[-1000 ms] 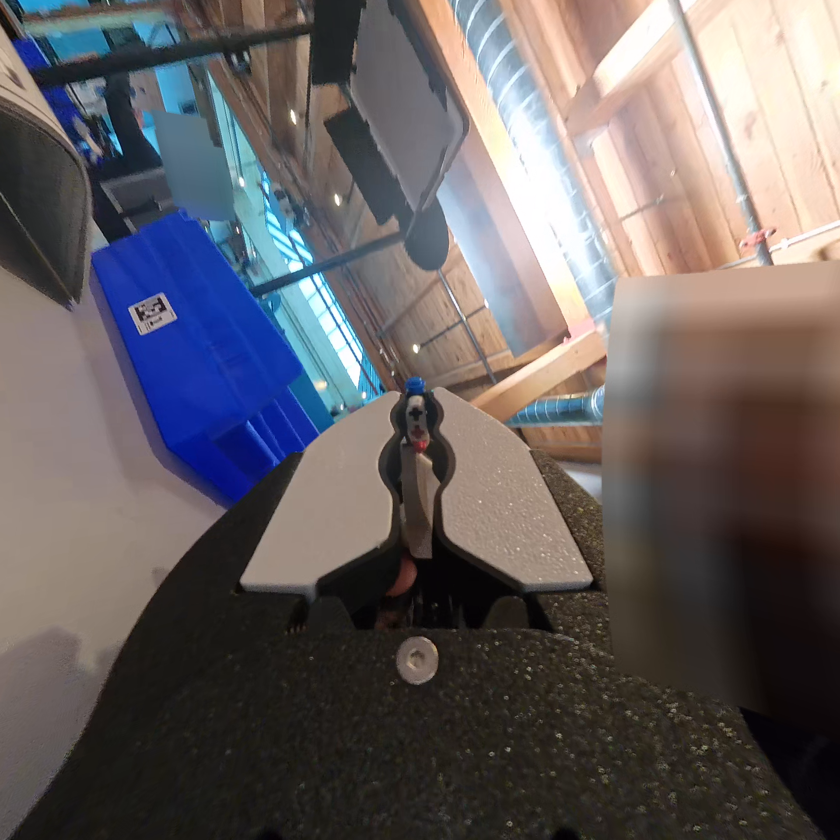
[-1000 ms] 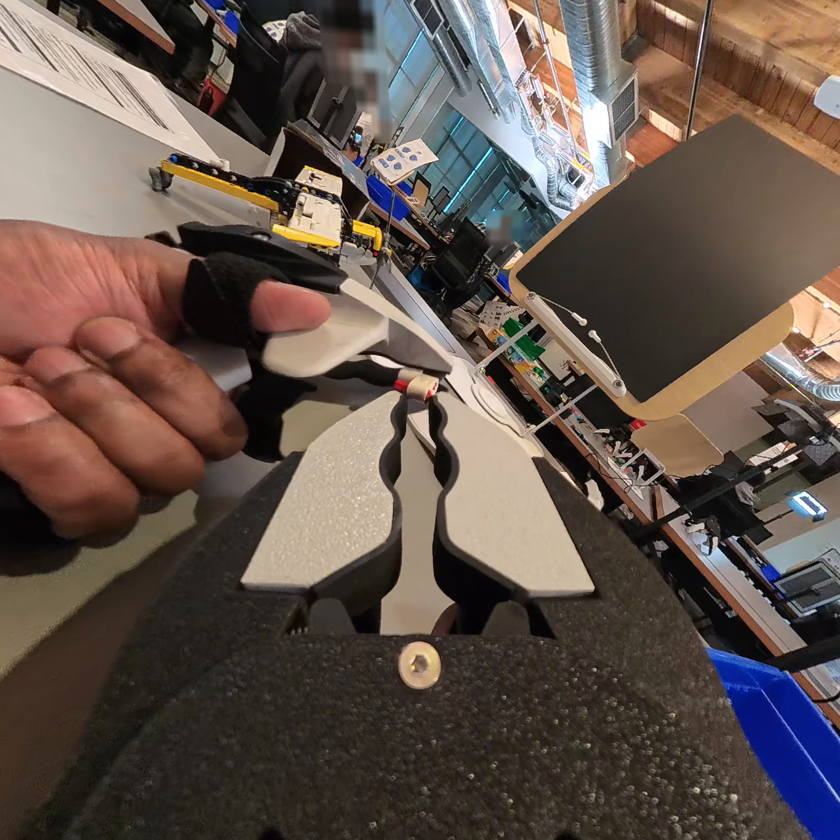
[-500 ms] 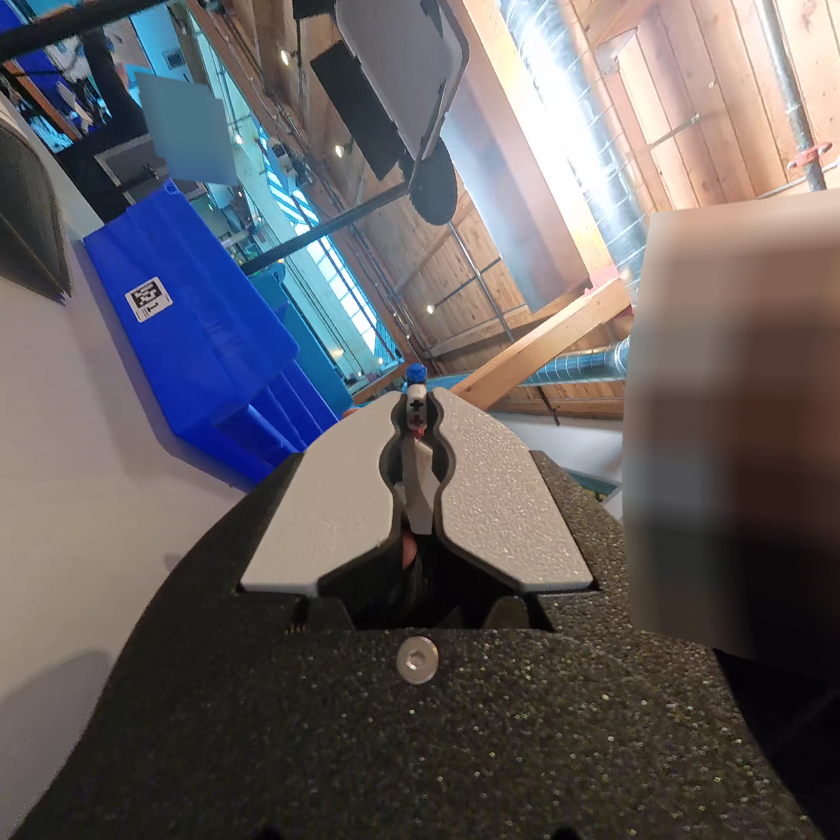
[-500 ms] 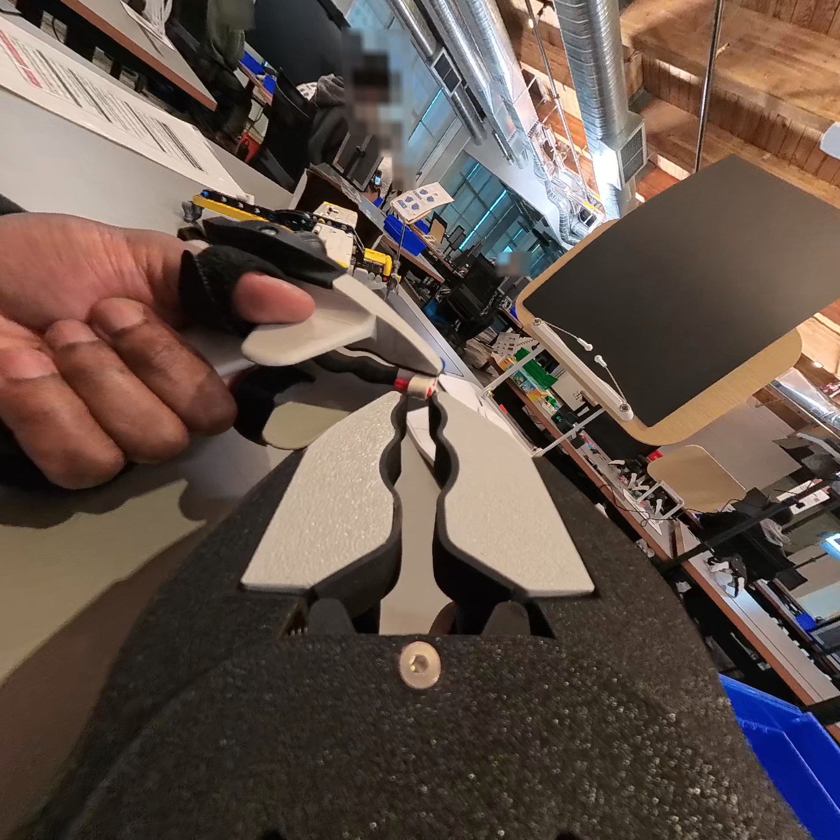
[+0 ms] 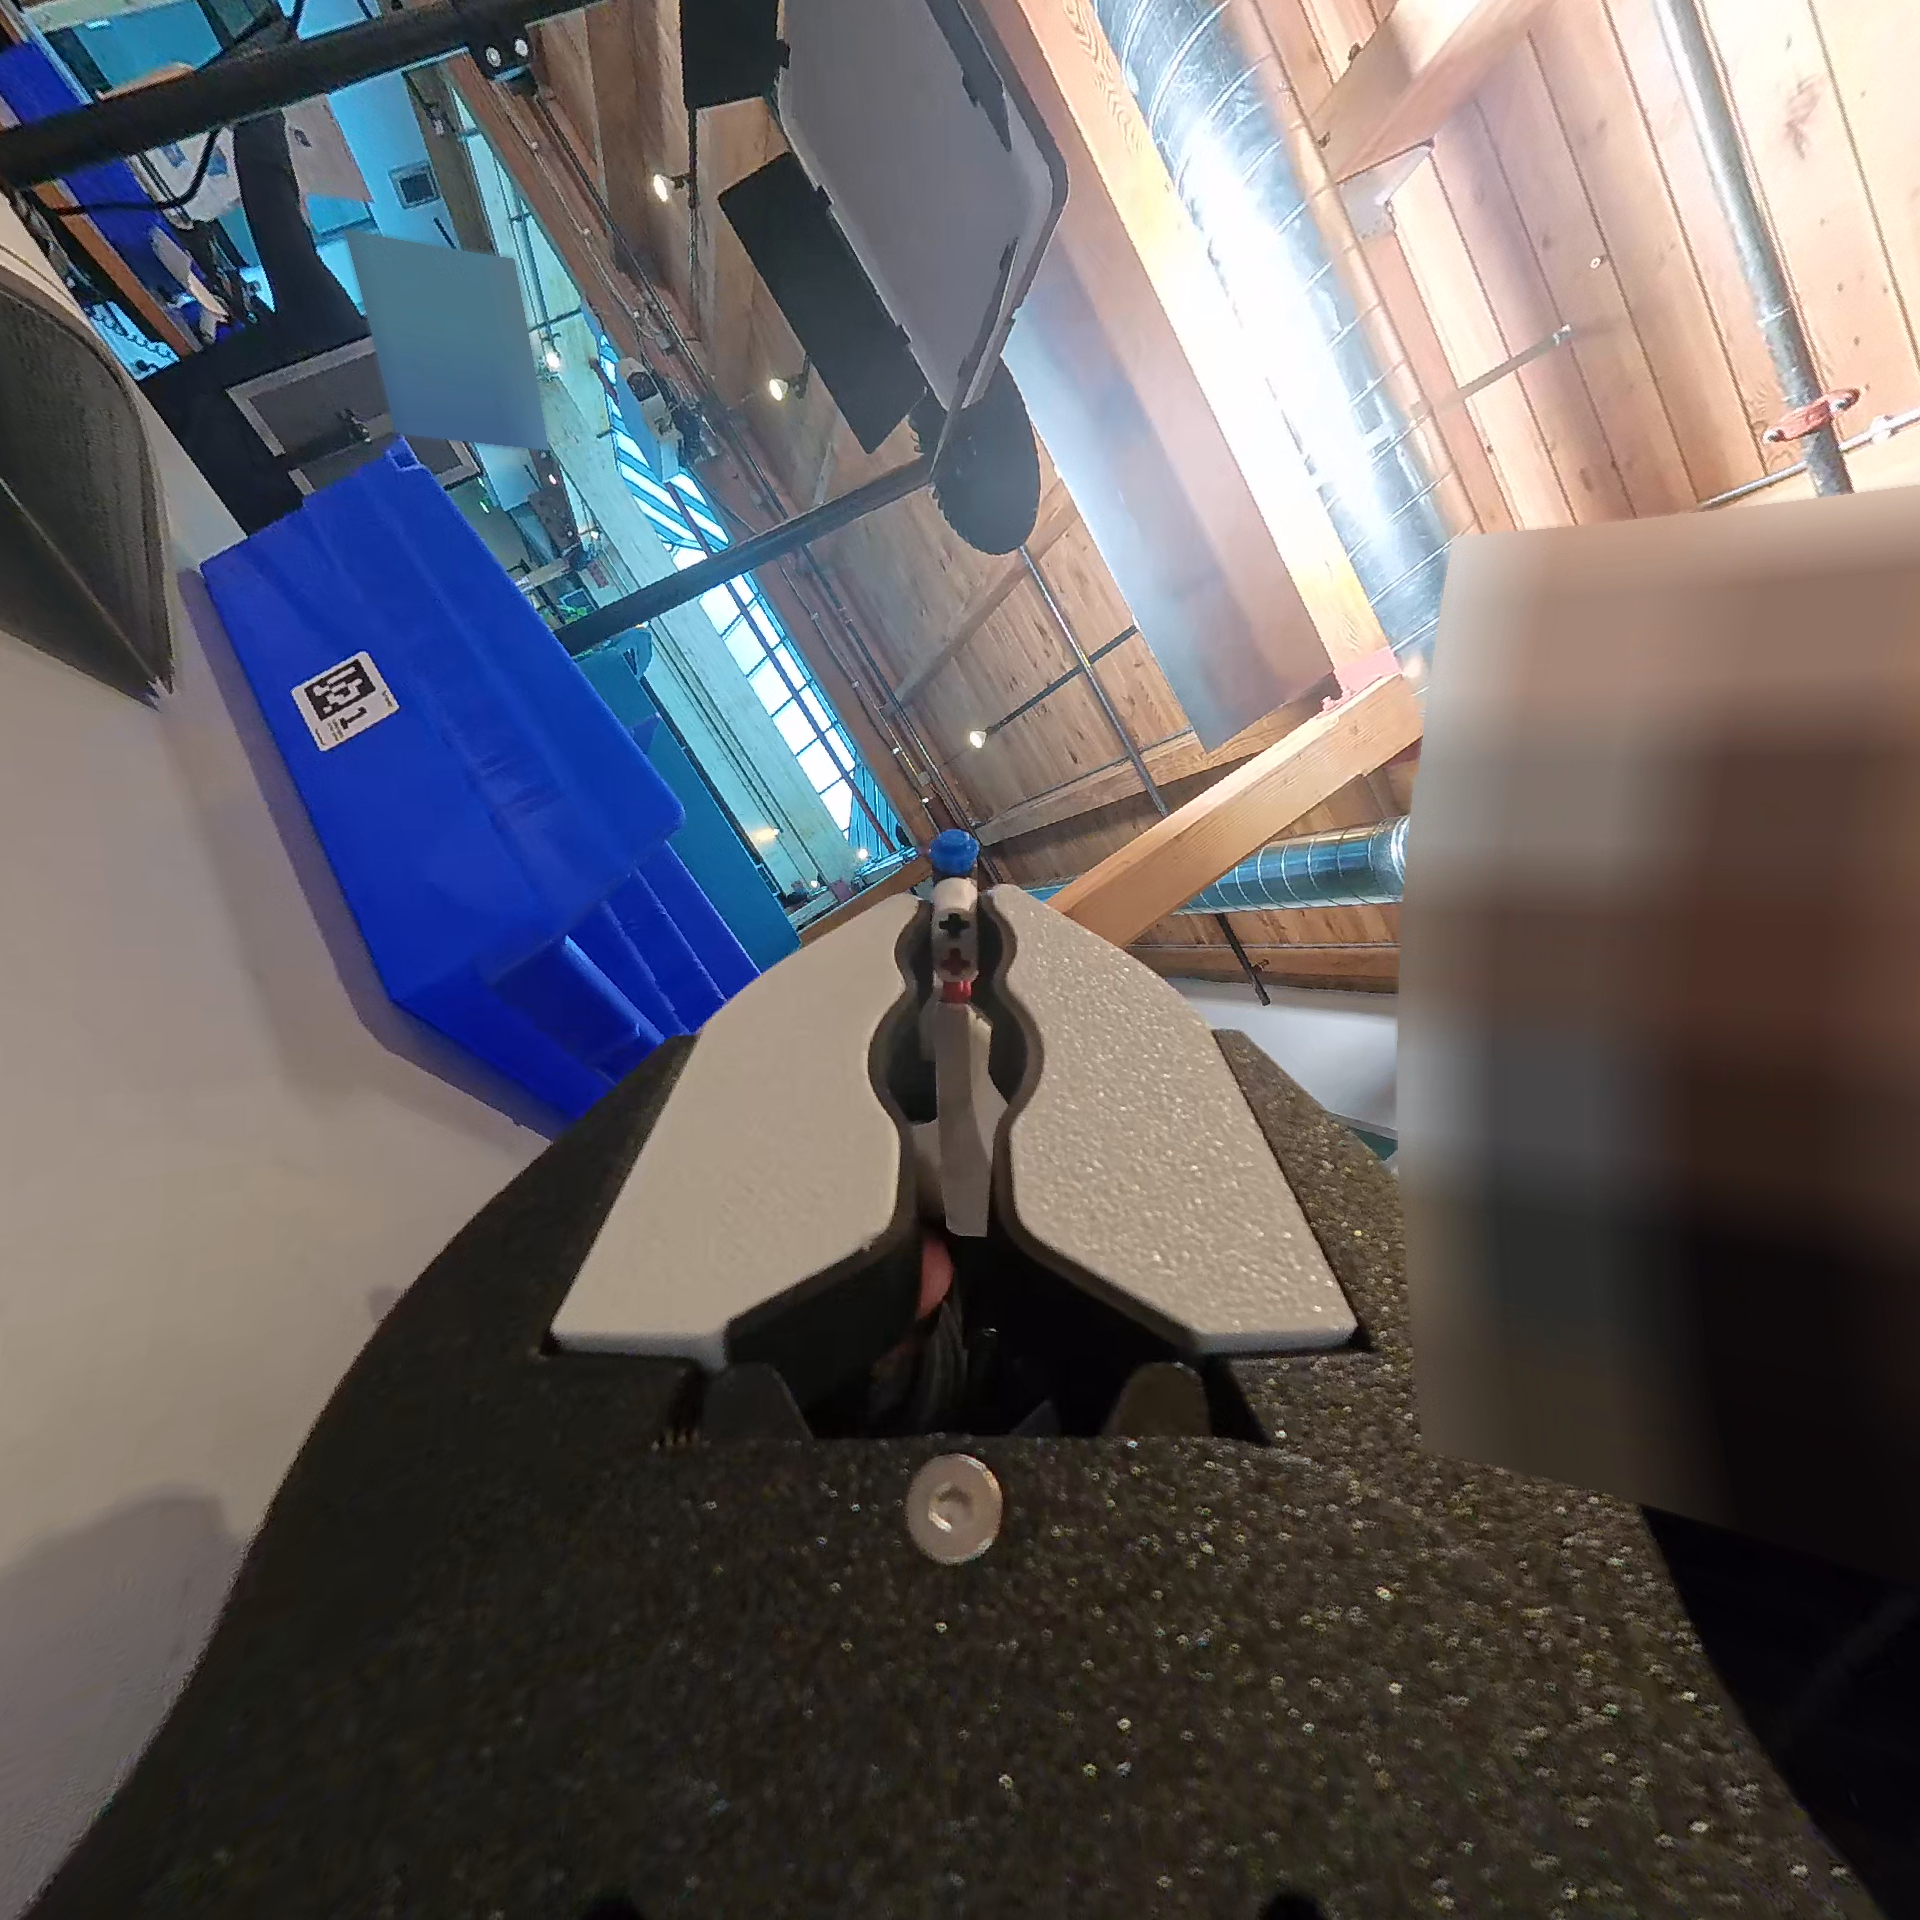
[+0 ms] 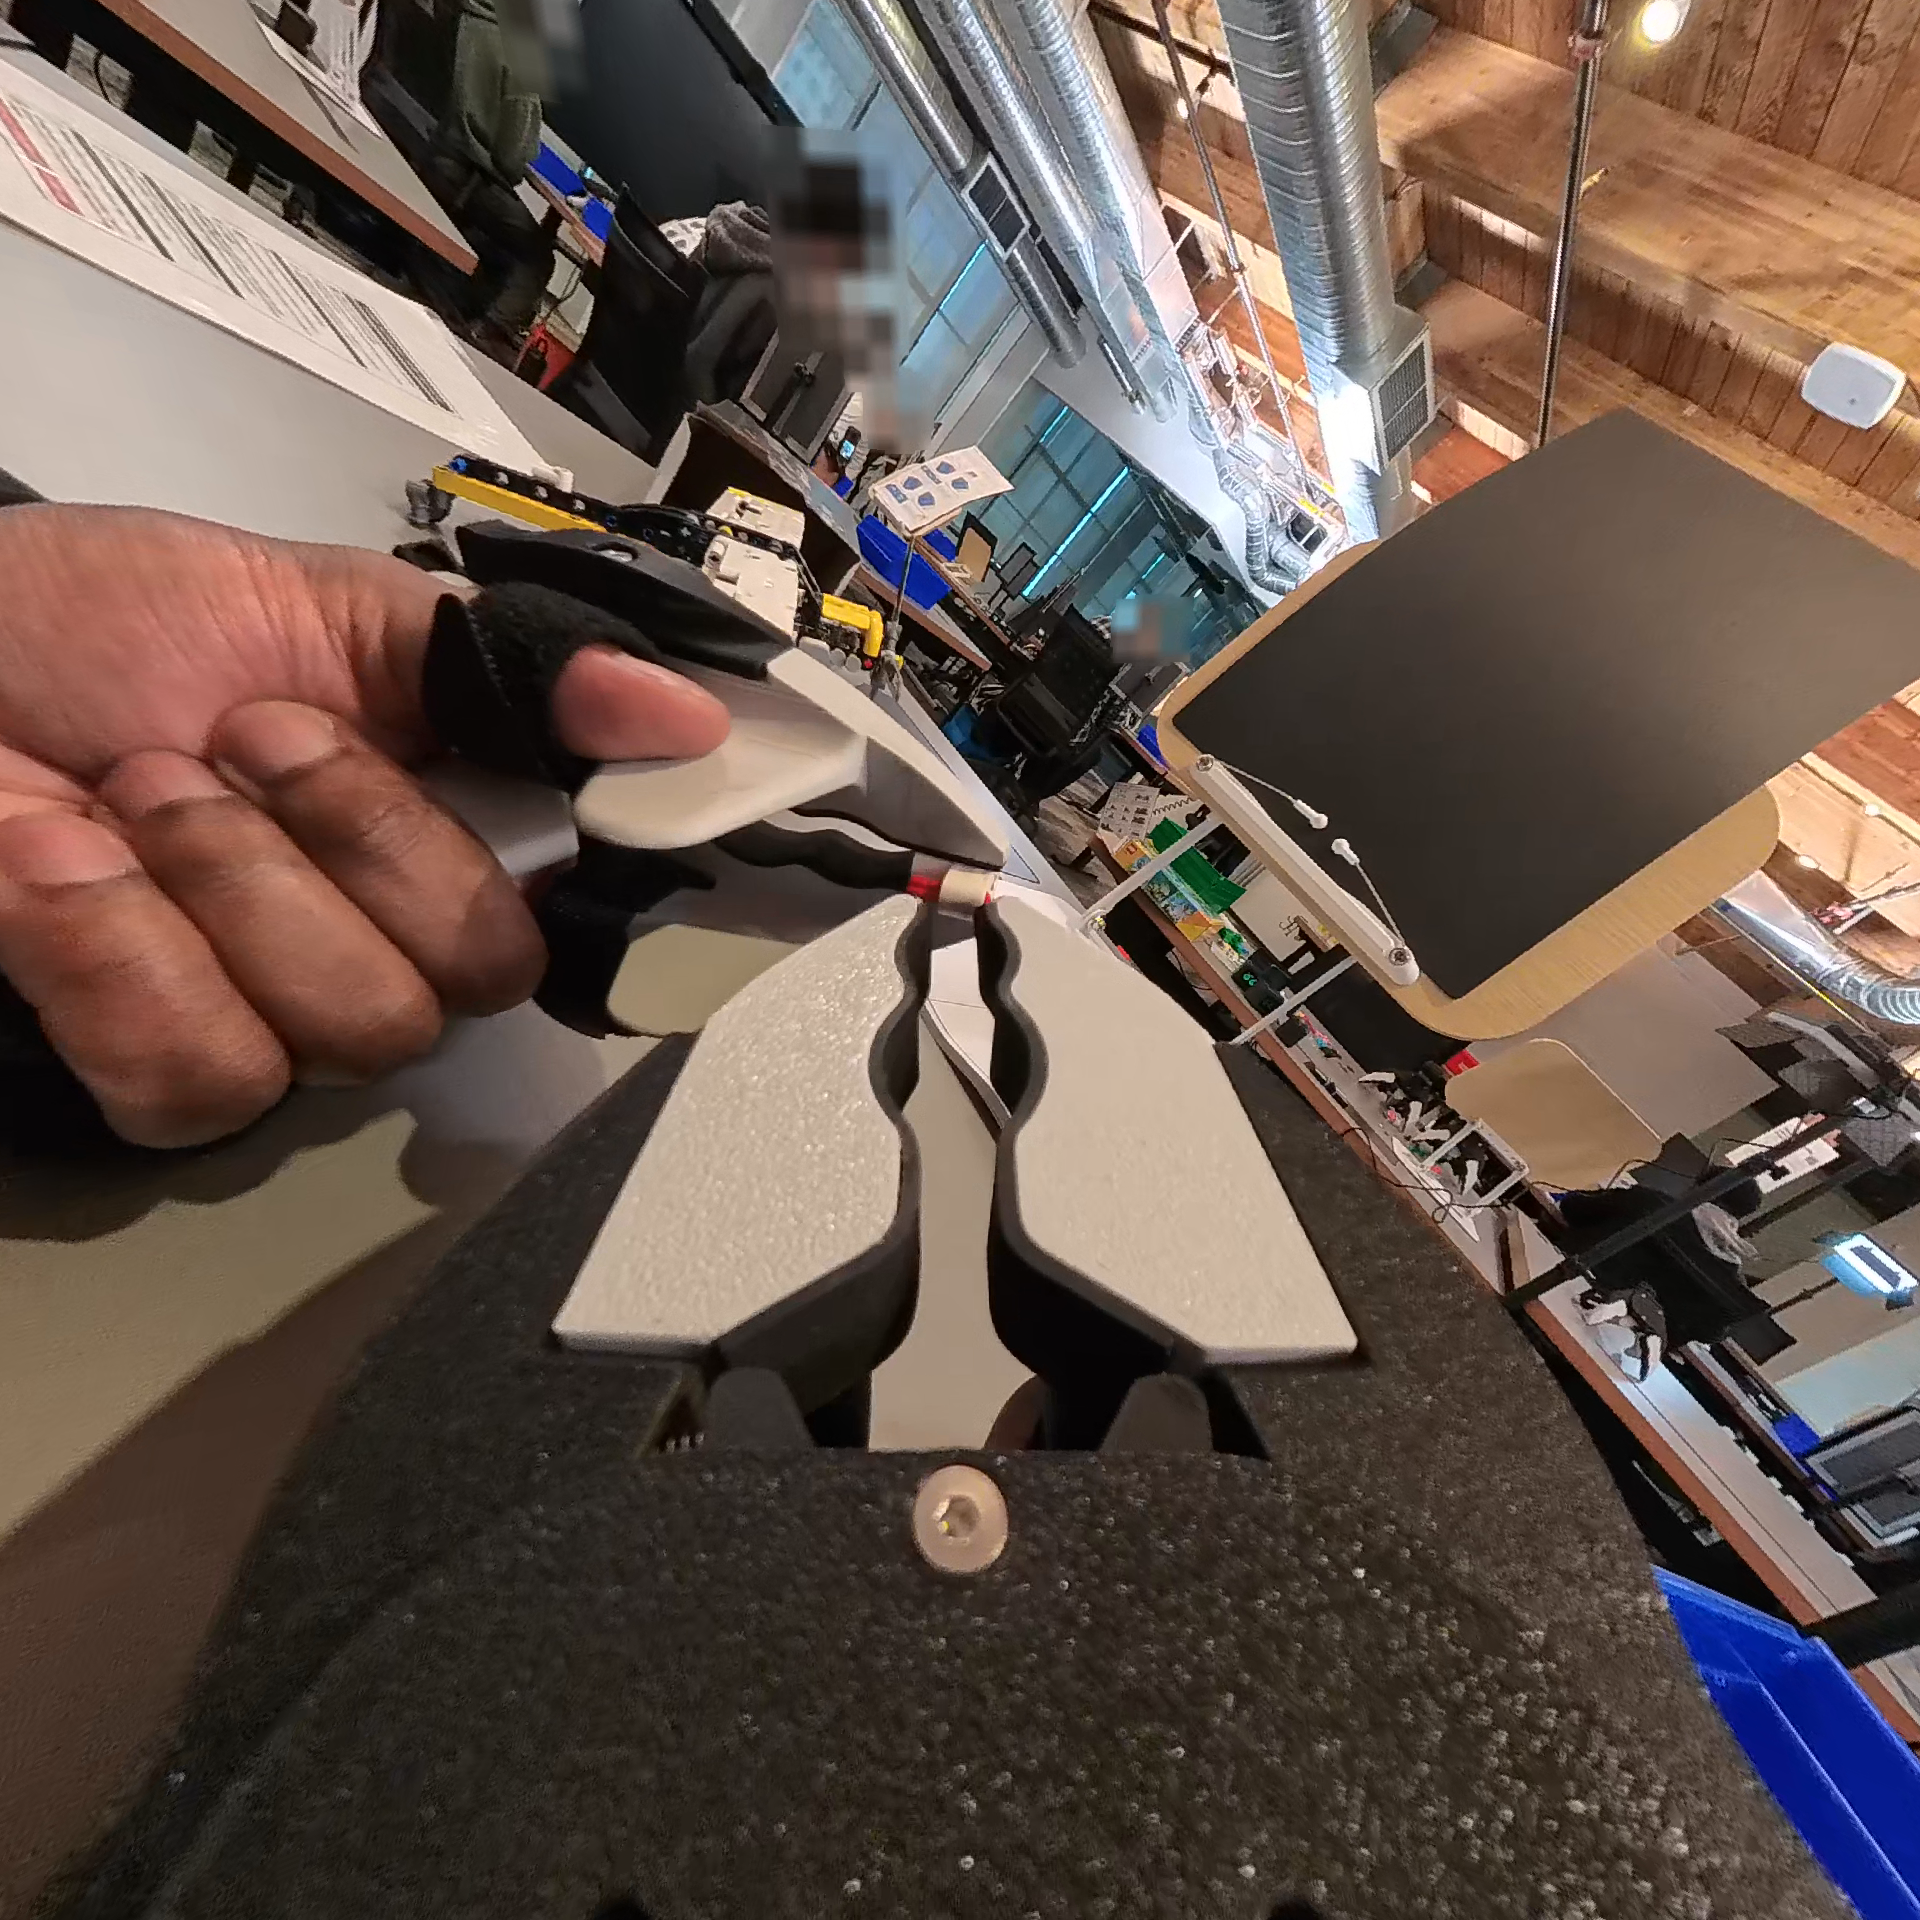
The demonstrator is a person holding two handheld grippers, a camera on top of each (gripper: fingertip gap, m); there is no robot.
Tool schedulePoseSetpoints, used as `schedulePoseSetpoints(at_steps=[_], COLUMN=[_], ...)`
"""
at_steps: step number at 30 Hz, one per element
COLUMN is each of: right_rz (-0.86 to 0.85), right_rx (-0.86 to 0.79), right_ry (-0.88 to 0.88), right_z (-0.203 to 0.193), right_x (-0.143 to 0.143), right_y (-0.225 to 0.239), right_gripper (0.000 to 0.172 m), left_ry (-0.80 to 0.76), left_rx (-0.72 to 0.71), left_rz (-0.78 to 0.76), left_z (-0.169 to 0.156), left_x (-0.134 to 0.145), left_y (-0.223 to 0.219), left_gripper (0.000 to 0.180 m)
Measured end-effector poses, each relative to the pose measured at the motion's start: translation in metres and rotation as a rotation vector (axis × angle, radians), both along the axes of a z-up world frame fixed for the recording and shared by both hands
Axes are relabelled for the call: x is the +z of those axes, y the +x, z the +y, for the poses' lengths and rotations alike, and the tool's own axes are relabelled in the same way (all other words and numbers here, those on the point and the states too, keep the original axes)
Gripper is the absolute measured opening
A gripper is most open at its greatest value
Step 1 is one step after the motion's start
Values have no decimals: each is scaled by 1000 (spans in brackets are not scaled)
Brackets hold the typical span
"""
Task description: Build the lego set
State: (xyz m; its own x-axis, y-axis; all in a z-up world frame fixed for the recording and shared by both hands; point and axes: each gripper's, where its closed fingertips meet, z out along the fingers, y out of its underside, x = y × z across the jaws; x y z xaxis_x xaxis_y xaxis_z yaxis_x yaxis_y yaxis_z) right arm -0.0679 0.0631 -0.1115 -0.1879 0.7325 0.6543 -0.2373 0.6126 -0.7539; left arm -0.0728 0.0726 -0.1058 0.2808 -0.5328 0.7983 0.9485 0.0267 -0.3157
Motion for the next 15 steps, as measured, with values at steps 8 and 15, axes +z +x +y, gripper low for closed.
schedulePoseSetpoints(at_steps=[8, 15], right_rz=[10, 11], right_rx=[-2, 1], right_ry=[-5, -11], right_z=[1, 1], right_x=[2, 2], right_y=[0, -1], right_gripper=[8, 11], left_ry=[5, 5], left_rx=[-8, -15], left_rz=[9, 9], left_z=[0, 0], left_x=[1, 1], left_y=[2, 3], left_gripper=[7, 7])
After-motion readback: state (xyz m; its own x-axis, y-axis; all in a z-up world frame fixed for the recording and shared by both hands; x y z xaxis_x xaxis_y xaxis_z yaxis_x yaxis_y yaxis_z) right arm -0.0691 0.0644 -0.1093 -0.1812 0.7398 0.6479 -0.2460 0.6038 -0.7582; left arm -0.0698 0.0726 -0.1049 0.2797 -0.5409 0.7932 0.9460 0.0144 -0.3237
